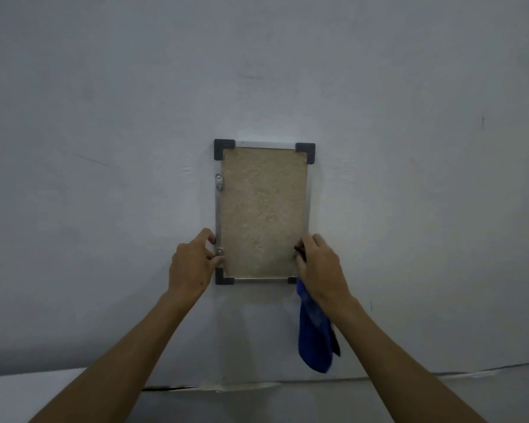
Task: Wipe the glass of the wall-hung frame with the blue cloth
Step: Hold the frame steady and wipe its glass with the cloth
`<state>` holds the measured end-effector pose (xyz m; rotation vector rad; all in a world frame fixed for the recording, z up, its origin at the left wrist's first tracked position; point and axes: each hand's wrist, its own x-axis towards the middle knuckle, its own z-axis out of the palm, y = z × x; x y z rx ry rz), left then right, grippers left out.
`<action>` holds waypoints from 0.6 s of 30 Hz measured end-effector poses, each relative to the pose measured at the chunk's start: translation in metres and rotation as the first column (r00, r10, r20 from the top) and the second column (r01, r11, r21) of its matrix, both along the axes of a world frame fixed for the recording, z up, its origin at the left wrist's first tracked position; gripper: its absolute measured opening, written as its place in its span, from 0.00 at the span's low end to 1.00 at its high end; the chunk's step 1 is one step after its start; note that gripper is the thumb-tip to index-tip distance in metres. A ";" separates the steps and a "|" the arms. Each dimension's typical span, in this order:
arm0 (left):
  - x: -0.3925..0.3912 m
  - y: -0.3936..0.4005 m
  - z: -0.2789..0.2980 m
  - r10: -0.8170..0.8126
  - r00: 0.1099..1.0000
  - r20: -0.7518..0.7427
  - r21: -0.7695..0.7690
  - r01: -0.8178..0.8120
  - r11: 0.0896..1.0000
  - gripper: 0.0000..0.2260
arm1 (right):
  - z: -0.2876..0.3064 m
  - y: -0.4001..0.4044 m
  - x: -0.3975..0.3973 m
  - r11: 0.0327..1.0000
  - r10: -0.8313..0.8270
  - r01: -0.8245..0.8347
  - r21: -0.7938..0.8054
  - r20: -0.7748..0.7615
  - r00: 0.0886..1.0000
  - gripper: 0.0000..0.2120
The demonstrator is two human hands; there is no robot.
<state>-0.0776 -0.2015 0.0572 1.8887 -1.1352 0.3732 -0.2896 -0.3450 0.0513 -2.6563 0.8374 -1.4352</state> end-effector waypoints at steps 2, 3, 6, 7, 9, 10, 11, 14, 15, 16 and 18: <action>0.001 0.000 0.000 0.002 1.000 0.003 0.000 -0.002 1.000 0.13 | 0.015 -0.002 0.003 0.999 0.002 0.001 -0.044 0.070 0.998 0.02; 0.002 0.000 -0.001 0.004 1.000 0.001 -0.004 -0.004 1.000 0.12 | 0.018 -0.001 0.006 0.999 0.005 -0.001 -0.052 0.081 0.997 0.02; 0.001 0.000 0.000 0.020 1.000 -0.002 -0.010 -0.020 1.000 0.11 | 0.003 0.006 0.015 0.999 0.019 -0.019 -0.030 -0.006 1.000 0.02; 0.001 0.000 0.000 0.028 1.000 -0.003 -0.013 -0.028 1.000 0.11 | -0.004 0.011 0.019 0.999 0.050 -0.050 -0.005 -0.061 0.997 0.03; 0.000 0.002 0.000 0.038 0.999 -0.008 -0.017 -0.039 0.999 0.10 | -0.012 0.020 0.027 0.987 0.154 -0.141 0.079 -0.190 0.970 0.02; -0.001 0.002 0.000 0.040 0.999 -0.010 -0.013 -0.040 0.999 0.09 | -0.010 0.023 0.031 0.978 0.200 -0.179 0.106 -0.233 0.952 0.02; -0.001 0.002 0.000 0.040 0.999 -0.013 -0.010 -0.040 0.999 0.09 | -0.005 0.025 0.036 0.974 0.221 -0.201 0.107 -0.228 0.948 0.03; -0.002 0.003 0.001 0.043 0.999 -0.024 -0.009 -0.043 0.999 0.08 | 0.019 0.031 0.049 0.986 0.164 -0.164 -0.011 0.025 0.986 0.05; -0.003 0.002 0.002 0.040 0.999 -0.024 -0.007 -0.040 0.999 0.07 | 0.026 0.033 0.051 0.988 0.140 -0.134 -0.070 0.090 0.986 0.05; -0.003 0.002 0.003 0.041 0.999 -0.024 -0.006 -0.041 0.999 0.07 | 0.029 0.034 0.053 0.985 0.133 -0.119 -0.122 0.110 0.985 0.06; -0.003 0.002 0.003 0.041 0.999 -0.033 -0.008 -0.042 0.999 0.07 | 0.024 0.037 0.056 0.977 0.135 -0.129 -0.172 0.022 0.991 0.04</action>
